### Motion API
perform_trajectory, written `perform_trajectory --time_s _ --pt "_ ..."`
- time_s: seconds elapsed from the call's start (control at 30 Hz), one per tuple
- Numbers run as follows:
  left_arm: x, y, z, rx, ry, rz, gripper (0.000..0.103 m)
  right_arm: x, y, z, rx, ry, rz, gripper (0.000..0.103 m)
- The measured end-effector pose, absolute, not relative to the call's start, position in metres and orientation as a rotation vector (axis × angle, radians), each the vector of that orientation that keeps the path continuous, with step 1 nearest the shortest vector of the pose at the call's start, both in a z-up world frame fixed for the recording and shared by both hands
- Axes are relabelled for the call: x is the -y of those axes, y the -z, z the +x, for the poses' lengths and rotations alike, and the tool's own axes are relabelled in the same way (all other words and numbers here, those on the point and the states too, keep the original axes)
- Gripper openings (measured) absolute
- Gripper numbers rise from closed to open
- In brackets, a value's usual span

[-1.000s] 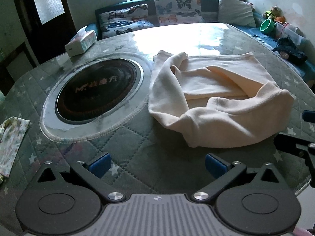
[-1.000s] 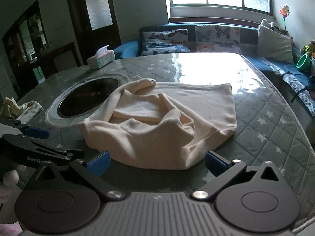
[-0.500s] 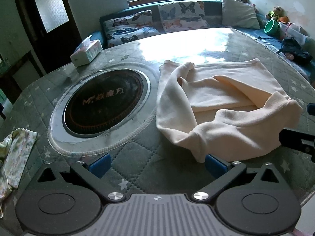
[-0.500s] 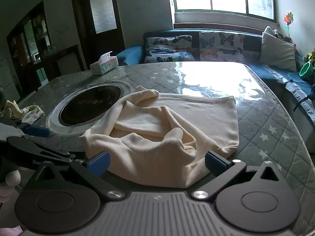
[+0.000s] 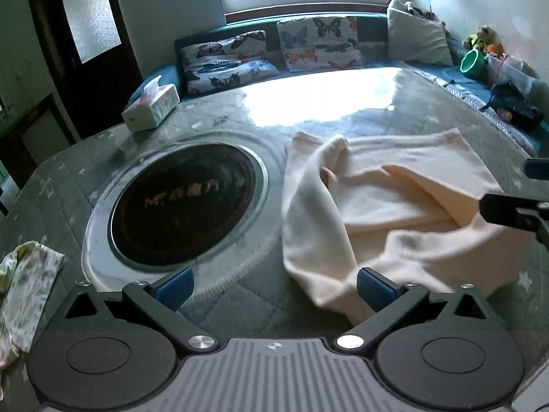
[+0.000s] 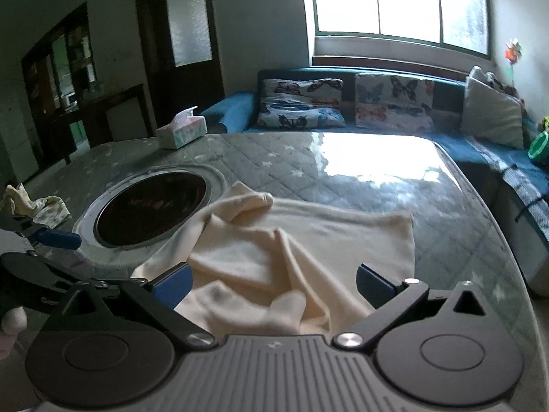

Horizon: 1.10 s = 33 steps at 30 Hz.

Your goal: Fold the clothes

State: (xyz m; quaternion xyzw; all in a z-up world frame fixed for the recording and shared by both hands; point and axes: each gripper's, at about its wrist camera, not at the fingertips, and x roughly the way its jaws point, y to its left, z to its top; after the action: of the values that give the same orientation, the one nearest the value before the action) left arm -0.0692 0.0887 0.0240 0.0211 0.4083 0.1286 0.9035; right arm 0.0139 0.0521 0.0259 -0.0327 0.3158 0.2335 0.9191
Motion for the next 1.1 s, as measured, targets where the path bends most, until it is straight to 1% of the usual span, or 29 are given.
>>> perform_trajectory --time_s 0.07,0.13,0.17,0.23,0.3,0.43,0.47,0.53,0.6,0.63,0.7,0.73,0.8,0.83,0.87,0.9,0.97,1.0,1.07,1.1 --pt "-0.095 -0.027 -0.063 -0.835 -0.258 0.034 0.100 -0.057 -0.025 0.032 -0.656 -0.495 -0.090 0.095" --pt "-0.102 -0.029 -0.055 -0.825 -0.245 0.013 0.093 -0.061 -0.022 0.047 -0.667 -0.505 -0.109 0.089" --pt "-0.105 -0.030 -0.051 -0.820 -0.232 -0.002 0.092 -0.064 -0.020 0.056 -0.677 -0.509 -0.118 0.086" --pt "-0.113 -0.032 -0.041 -0.809 -0.209 -0.025 0.082 -0.068 -0.013 0.076 -0.714 -0.521 -0.133 0.080" --pt "-0.118 -0.031 -0.032 -0.804 -0.196 -0.032 0.078 -0.075 -0.006 0.092 -0.746 -0.545 -0.149 0.074" --pt "-0.127 -0.029 -0.012 -0.806 -0.148 -0.056 0.063 -0.093 0.008 0.117 -0.797 -0.601 -0.207 0.068" --pt "-0.127 -0.028 -0.007 -0.805 -0.128 -0.062 0.062 -0.097 0.010 0.122 -0.805 -0.611 -0.215 0.064" --pt "-0.125 -0.026 0.006 -0.810 -0.106 -0.058 0.061 -0.103 0.015 0.130 -0.824 -0.628 -0.230 0.062" --pt "-0.123 -0.024 0.019 -0.815 -0.084 -0.054 0.061 -0.109 0.020 0.139 -0.851 -0.642 -0.245 0.053" --pt "-0.122 -0.022 0.026 -0.817 -0.073 -0.052 0.061 -0.111 0.023 0.141 -0.865 -0.642 -0.254 0.051" --pt "-0.119 -0.020 0.039 -0.822 -0.051 -0.049 0.061 -0.113 0.028 0.146 -0.891 -0.643 -0.273 0.030" --pt "-0.118 -0.019 0.045 -0.824 -0.040 -0.047 0.061 -0.114 0.030 0.148 -0.898 -0.642 -0.281 0.027" --pt "-0.115 -0.016 0.058 -0.824 -0.019 -0.040 0.061 -0.108 0.026 0.143 -0.871 -0.628 -0.288 0.011" --pt "-0.113 -0.013 0.064 -0.827 -0.018 -0.035 0.061 -0.105 0.024 0.141 -0.857 -0.622 -0.292 0.010" --pt "-0.112 -0.010 0.069 -0.829 -0.017 -0.031 0.061 -0.102 0.022 0.139 -0.843 -0.615 -0.296 0.005" --pt "-0.110 -0.007 0.075 -0.831 -0.016 -0.027 0.061 -0.098 0.020 0.137 -0.829 -0.605 -0.298 0.004" --pt "-0.107 0.000 0.086 -0.836 -0.013 -0.020 0.054 -0.086 0.013 0.131 -0.796 -0.567 -0.291 0.003" --pt "-0.108 0.003 0.089 -0.842 -0.012 -0.029 0.046 -0.078 0.009 0.128 -0.775 -0.537 -0.288 0.002" --pt "-0.111 0.011 0.093 -0.856 -0.014 -0.050 0.038 -0.059 0.001 0.121 -0.734 -0.468 -0.278 0.001" --pt "-0.113 0.014 0.093 -0.859 -0.016 -0.060 0.024 -0.048 -0.004 0.117 -0.715 -0.428 -0.268 0.001"
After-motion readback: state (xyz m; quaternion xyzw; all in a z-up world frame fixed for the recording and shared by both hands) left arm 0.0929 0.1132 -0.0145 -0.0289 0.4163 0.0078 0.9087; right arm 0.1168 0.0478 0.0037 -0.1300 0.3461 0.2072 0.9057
